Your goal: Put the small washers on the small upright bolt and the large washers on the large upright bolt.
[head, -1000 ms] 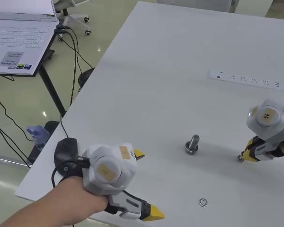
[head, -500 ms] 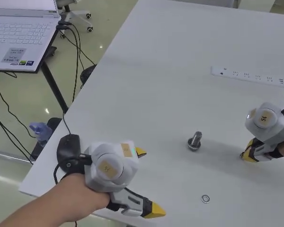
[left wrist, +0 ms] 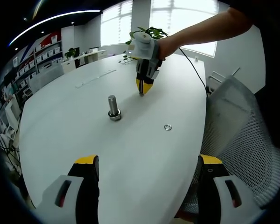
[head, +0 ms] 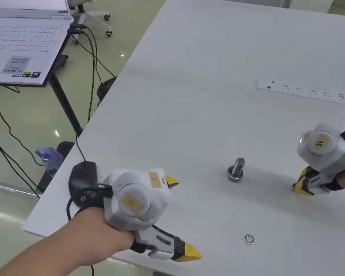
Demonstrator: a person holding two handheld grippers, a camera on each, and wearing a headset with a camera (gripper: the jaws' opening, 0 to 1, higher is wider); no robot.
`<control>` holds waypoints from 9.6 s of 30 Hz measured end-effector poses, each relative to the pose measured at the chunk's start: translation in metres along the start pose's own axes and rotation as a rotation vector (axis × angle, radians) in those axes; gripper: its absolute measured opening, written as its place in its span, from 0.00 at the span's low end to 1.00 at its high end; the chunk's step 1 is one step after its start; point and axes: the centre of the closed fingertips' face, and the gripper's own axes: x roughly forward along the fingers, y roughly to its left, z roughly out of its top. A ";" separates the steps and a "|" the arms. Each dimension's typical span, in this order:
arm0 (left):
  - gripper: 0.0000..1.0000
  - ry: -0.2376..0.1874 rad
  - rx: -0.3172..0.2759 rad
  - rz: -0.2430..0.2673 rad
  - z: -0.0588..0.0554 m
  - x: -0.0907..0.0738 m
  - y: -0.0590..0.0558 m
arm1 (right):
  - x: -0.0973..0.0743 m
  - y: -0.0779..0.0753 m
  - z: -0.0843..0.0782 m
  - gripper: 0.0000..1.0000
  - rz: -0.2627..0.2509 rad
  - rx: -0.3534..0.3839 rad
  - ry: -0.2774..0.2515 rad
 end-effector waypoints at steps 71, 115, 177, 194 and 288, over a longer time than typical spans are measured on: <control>0.85 0.009 0.055 0.017 0.005 -0.008 -0.003 | -0.048 0.100 0.070 0.32 0.075 -0.244 -0.190; 0.84 0.010 0.043 0.016 -0.002 -0.008 -0.002 | 0.021 0.158 0.050 0.24 0.096 -0.297 -0.143; 0.81 -0.013 0.029 0.023 0.004 -0.007 -0.008 | -0.020 0.107 0.022 0.11 0.073 -0.083 -0.092; 0.81 0.002 0.038 0.028 0.006 -0.009 -0.002 | -0.051 0.044 -0.030 0.11 0.014 0.008 -0.025; 0.75 0.046 0.005 -0.019 -0.008 0.003 -0.002 | -0.004 0.004 -0.003 0.12 0.032 -0.064 0.043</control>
